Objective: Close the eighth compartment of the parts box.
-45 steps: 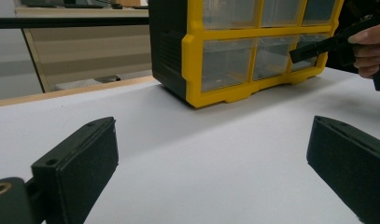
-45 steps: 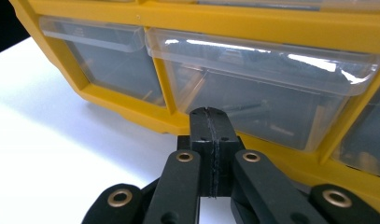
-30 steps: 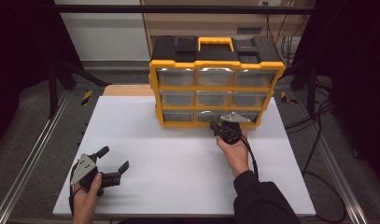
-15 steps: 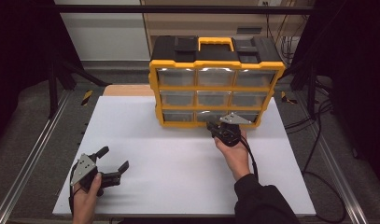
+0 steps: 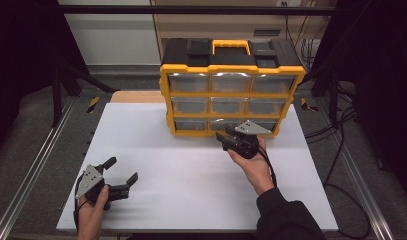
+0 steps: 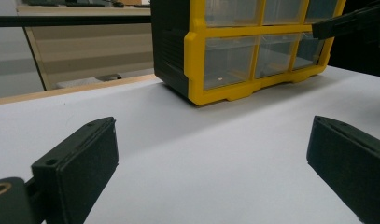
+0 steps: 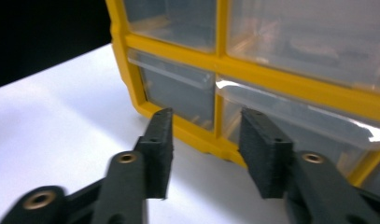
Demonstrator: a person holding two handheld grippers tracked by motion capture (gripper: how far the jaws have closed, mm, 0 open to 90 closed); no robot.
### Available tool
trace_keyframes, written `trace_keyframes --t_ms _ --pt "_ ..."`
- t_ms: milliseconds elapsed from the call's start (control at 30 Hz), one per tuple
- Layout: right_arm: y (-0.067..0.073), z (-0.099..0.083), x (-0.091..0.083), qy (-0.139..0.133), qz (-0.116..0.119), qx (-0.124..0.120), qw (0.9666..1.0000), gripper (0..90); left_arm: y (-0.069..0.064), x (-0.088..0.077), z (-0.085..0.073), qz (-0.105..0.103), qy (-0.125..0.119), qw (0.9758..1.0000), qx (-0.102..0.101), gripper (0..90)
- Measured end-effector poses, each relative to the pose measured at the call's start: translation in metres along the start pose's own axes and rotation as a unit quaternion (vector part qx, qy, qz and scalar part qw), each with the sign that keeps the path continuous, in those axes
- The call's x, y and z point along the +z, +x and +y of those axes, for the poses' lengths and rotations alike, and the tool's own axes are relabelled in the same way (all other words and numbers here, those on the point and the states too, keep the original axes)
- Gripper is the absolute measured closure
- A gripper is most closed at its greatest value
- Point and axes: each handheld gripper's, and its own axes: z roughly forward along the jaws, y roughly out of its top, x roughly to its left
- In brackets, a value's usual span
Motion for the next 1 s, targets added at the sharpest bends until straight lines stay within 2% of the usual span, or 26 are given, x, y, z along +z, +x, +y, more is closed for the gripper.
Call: trace_keyframes --t_ms 33,133,300,400,467,567,633,800,1000 --pt "0.001 0.002 0.0 -0.004 0.002 0.003 1.0 47.3 0.0 0.0 0.0 0.0 0.0 1.0 -0.002 2.0" --pt "0.002 0.007 -0.003 0.003 0.004 -0.01 0.9999 36.9 0.002 0.001 -0.001 0.003 0.001 1.0 -0.007 2.0" --pt "0.003 0.008 -0.004 0.009 0.009 -0.018 0.9998 18.3 -0.001 0.002 -0.001 0.001 0.007 1.0 0.006 2.0" --pt "0.004 0.005 -0.002 0.026 0.011 -0.014 0.9995 11.2 -0.002 0.003 0.0 -0.001 0.005 0.9999 0.01 2.0" --pt "0.003 0.005 -0.001 0.03 0.004 -0.012 0.9995 9.6 -0.002 0.002 0.0 -0.002 0.005 0.9999 0.01 2.0" --pt "0.004 0.008 -0.004 0.007 0.018 -0.013 0.9997 10.1 -0.001 0.003 0.0 -0.003 0.005 1.0 0.007 2.0" --pt "0.004 0.009 -0.006 -0.001 0.022 -0.004 0.9997 10.3 0.0 0.004 -0.001 -0.003 0.007 0.9999 0.008 2.0" --pt "0.002 0.009 -0.011 0.005 0.013 -0.012 0.9998 11.4 0.001 0.002 -0.001 -0.001 0.004 1.0 0.002 2.0" --pt "-0.003 0.006 -0.013 0.011 0.005 -0.008 0.9999 11.6 0.0 0.005 -0.001 -0.004 0.009 0.9999 0.005 2.0"
